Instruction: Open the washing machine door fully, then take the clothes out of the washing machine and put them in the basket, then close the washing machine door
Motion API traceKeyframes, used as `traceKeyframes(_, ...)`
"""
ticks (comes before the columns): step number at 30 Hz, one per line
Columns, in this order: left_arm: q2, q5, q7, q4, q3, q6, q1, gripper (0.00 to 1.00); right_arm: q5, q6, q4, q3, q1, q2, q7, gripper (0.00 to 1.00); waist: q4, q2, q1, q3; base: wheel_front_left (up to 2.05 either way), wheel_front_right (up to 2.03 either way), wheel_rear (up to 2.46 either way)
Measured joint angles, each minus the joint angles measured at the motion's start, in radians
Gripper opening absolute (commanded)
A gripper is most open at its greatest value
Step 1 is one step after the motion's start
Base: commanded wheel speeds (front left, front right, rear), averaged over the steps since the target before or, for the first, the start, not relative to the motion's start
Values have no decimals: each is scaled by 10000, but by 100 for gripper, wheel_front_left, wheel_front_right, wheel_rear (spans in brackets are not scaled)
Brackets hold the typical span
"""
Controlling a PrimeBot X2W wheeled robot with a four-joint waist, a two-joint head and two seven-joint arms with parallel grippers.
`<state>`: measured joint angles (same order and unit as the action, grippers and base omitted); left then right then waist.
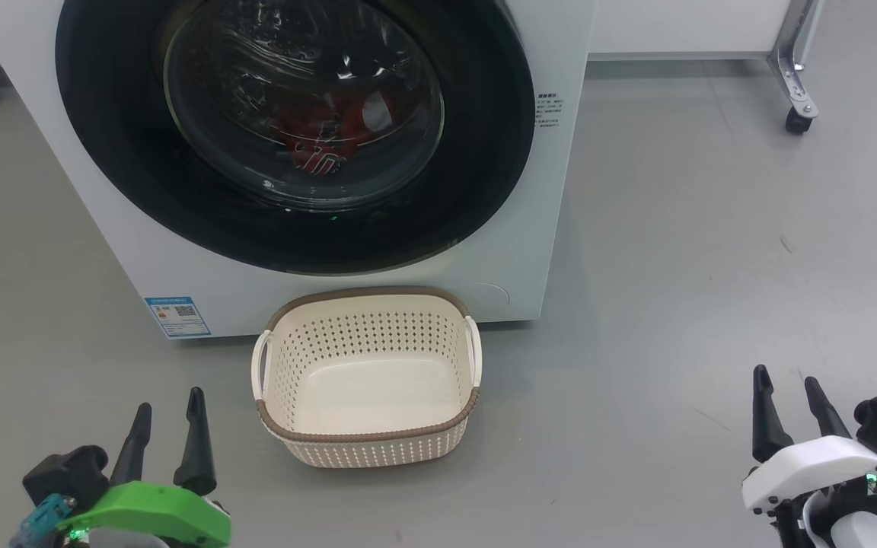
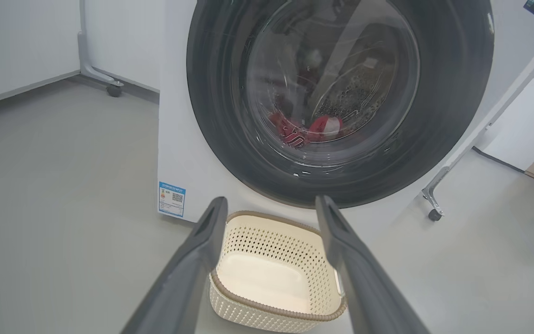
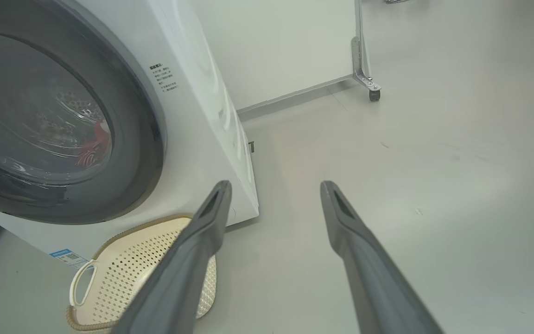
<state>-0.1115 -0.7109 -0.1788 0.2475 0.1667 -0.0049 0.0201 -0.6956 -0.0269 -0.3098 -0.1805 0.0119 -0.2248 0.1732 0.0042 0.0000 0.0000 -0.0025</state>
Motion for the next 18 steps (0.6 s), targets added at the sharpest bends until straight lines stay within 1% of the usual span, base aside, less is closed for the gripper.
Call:
traceKeyframes(5, 8, 734, -178, 2, 130, 178, 0, 100, 786, -125, -52, -288, 0, -100, 186, 100, -13, 0, 0, -8, 0, 0, 0)
traceKeyframes(18, 92, 2418, -617, 113, 330, 437, -1, 100, 2479, -466, -65, -874, 1, -144, 627, 100, -18, 0, 0, -37, 0, 0, 0)
